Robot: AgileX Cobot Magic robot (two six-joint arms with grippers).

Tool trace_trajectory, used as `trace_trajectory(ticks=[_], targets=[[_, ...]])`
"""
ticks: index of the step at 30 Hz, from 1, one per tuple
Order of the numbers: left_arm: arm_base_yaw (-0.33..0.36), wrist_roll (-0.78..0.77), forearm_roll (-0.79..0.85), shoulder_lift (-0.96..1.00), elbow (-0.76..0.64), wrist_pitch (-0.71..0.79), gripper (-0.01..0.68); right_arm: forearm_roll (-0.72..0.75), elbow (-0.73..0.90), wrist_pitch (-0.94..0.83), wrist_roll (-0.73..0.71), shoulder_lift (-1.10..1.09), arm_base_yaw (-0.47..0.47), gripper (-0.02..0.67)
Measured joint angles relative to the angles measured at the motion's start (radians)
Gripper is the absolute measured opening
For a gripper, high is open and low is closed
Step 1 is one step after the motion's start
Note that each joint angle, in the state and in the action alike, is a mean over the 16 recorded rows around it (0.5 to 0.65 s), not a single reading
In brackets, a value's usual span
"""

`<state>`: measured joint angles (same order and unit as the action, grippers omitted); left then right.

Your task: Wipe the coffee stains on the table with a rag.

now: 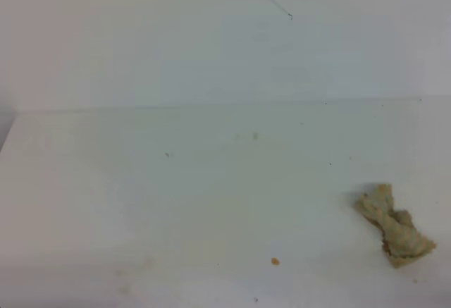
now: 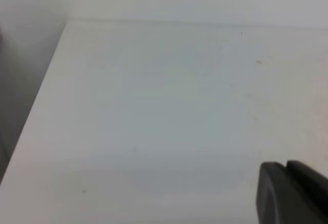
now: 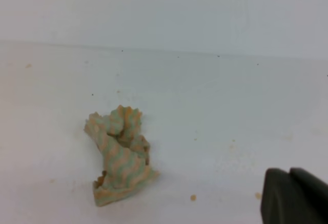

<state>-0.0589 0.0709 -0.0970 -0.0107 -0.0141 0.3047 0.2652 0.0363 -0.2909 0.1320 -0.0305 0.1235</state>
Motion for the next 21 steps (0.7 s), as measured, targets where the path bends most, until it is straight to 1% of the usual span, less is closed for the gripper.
trace_trajectory(ticks=[13,21], targets=[[0.000,0.000,0.000,0.010,0.014,0.005,-0.002,0.000,0.000,0.000,0.001,0.000,0.000,-0.003],[0.000,0.000,0.000,-0.002,-0.002,-0.001,-0.001,0.000,0.000,0.000,0.000,0.002,0.000,-0.003]])
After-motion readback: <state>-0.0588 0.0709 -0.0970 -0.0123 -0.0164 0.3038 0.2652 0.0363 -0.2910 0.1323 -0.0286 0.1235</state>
